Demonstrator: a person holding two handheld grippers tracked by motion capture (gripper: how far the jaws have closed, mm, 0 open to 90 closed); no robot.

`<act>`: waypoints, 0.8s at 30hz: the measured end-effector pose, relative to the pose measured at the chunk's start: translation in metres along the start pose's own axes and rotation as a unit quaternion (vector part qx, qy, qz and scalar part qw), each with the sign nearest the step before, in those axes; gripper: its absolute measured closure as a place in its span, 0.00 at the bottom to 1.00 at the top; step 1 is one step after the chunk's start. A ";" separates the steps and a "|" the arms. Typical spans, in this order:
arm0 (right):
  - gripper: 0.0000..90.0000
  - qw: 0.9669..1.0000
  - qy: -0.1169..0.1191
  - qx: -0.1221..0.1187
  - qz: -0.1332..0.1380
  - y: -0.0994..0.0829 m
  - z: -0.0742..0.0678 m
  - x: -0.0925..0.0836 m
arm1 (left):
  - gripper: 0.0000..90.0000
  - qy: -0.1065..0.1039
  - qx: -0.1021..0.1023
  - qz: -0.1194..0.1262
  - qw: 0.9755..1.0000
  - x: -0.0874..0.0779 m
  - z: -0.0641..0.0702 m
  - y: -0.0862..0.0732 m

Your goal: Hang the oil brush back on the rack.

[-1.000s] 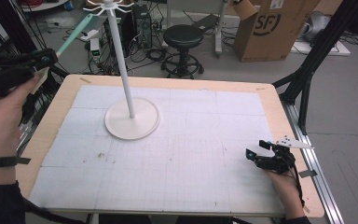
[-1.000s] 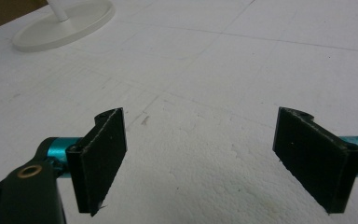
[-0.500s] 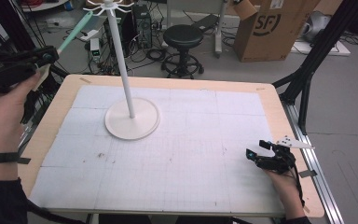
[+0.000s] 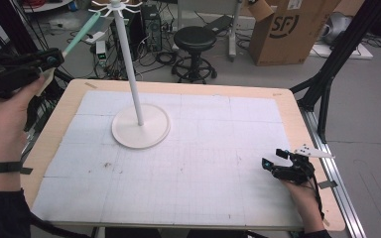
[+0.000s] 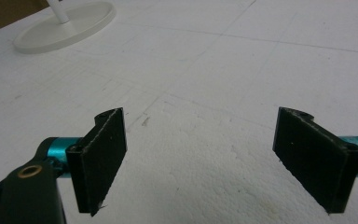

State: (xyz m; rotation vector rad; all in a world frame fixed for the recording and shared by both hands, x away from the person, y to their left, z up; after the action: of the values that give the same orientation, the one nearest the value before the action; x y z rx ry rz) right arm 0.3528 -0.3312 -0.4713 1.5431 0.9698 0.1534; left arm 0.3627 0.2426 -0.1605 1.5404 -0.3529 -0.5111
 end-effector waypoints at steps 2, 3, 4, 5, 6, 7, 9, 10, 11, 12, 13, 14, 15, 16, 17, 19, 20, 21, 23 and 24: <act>0.19 1.000 0.000 -0.001 0.001 0.000 0.000 0.000 | 0.91 -0.001 0.002 0.002 1.000 0.000 0.000 0.000; 0.19 1.000 0.000 -0.003 0.001 0.000 0.001 0.000 | 0.91 0.000 0.003 0.000 1.000 0.000 0.001 0.000; 0.19 1.000 0.000 -0.003 0.001 0.000 0.001 0.000 | 0.91 0.000 0.003 0.000 1.000 0.000 0.001 0.000; 0.19 1.000 0.000 -0.003 0.002 0.001 0.001 0.000 | 0.91 -0.002 0.002 -0.002 1.000 0.001 0.002 -0.001; 0.19 1.000 0.001 -0.003 0.002 0.001 0.000 0.000 | 0.91 -0.001 0.003 -0.002 1.000 0.002 0.002 -0.001; 0.19 1.000 0.001 -0.003 0.002 0.001 0.000 0.000 | 0.91 -0.001 0.004 -0.003 1.000 0.003 0.002 -0.001; 0.19 1.000 0.000 -0.003 0.002 0.001 0.001 0.000 | 0.91 -0.001 0.004 -0.003 1.000 0.004 0.002 -0.001; 0.19 1.000 0.000 -0.002 0.001 0.000 0.000 0.000 | 0.91 -0.002 0.005 -0.005 1.000 0.004 0.003 -0.002; 0.19 1.000 0.001 -0.002 0.002 0.001 0.000 0.000 | 0.91 0.001 0.006 -0.006 1.000 0.005 0.003 -0.002; 0.19 1.000 0.001 -0.002 0.003 0.001 0.000 0.000 | 0.91 0.001 0.006 -0.006 1.000 0.005 0.003 -0.002; 0.19 1.000 0.001 -0.002 0.003 0.001 0.000 0.000 | 0.91 0.002 0.007 -0.007 1.000 0.006 0.003 -0.002; 0.19 1.000 0.001 -0.001 0.004 0.001 0.000 -0.001 | 0.91 0.004 0.007 -0.009 1.000 0.008 0.003 -0.003; 0.19 1.000 0.001 -0.001 0.004 0.001 0.000 -0.001 | 0.91 0.005 0.007 -0.011 1.000 0.008 0.003 -0.003; 0.19 1.000 0.001 -0.001 0.003 0.001 0.000 0.000 | 0.91 0.006 0.008 -0.012 1.000 0.009 0.003 -0.004; 0.19 1.000 0.001 -0.001 0.003 0.001 0.000 0.000 | 0.91 0.007 0.008 -0.012 1.000 0.010 0.002 -0.004; 0.19 1.000 0.001 -0.001 0.004 0.001 0.000 0.000 | 0.91 0.007 0.006 -0.012 1.000 0.011 0.002 -0.004; 0.19 1.000 0.001 -0.001 0.004 0.001 0.000 0.000 | 0.91 0.008 0.007 -0.014 1.000 0.011 0.002 -0.004; 0.19 1.000 0.001 -0.001 0.005 0.001 0.000 0.000 | 0.91 0.009 0.007 -0.015 1.000 0.013 0.002 -0.005; 0.19 1.000 0.001 -0.001 0.004 0.001 0.000 -0.001 | 0.91 0.010 0.007 -0.017 1.000 0.014 0.001 -0.005; 0.19 1.000 0.001 -0.001 0.004 0.001 0.000 -0.001 | 0.91 0.012 0.007 -0.018 1.000 0.015 0.001 -0.006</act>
State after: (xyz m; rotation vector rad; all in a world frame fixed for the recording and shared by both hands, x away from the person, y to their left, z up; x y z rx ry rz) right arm 0.3532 -0.3317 -0.4703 1.5454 0.9651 0.1615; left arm 0.3748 0.2343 -0.1678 1.5667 -0.3117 -0.5185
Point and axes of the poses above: each handheld gripper's, and its own axes: x roughly forward along the jaws, y roughly out of its top, z roughly to its right, the point moved 8 cm from there along x, roughly forward along the jaws, and after that the axes turned 5 degrees about y, right-handed, at the moved point
